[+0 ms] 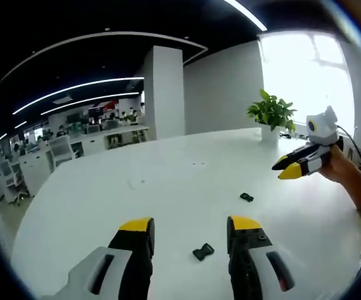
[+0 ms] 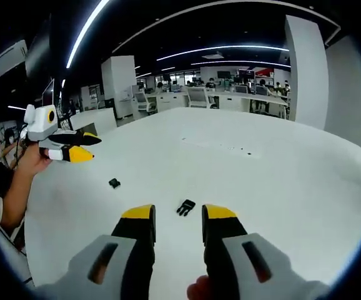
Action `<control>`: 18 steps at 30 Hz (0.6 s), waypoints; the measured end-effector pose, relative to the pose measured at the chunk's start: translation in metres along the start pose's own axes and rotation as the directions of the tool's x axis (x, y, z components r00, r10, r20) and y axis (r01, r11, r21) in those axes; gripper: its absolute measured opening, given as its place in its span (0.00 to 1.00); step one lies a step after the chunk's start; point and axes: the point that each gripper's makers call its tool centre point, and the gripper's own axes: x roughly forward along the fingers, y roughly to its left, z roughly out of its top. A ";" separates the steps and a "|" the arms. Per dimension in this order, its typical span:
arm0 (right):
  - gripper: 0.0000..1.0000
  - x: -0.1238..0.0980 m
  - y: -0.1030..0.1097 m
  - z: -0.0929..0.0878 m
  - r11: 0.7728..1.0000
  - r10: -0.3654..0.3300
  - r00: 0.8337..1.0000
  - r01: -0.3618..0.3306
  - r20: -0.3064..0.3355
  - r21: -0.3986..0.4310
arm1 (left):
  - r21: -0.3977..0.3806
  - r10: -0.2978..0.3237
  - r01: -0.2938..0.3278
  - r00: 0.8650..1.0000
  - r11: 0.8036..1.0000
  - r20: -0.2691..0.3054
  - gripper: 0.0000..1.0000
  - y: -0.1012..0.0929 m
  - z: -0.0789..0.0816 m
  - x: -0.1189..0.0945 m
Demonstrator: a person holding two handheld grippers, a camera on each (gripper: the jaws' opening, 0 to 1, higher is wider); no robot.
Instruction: Snap the two parts of the plastic buckle together until the buckle closes and remains connected.
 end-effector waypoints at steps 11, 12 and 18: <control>0.30 0.012 -0.001 -0.004 1.000 0.015 1.000 -0.015 -0.017 -0.013 | 0.010 -0.003 0.004 0.999 1.000 -0.044 0.47 0.006 -0.014 0.015; 0.30 0.013 -0.001 -0.004 1.000 0.015 1.000 -0.016 -0.019 -0.015 | 0.010 -0.004 0.004 0.999 1.000 -0.045 0.47 0.006 -0.015 0.015; 0.30 0.019 0.000 -0.002 0.999 0.018 0.999 -0.019 -0.032 -0.038 | 0.010 -0.014 0.015 0.999 1.000 -0.037 0.47 0.007 -0.017 0.017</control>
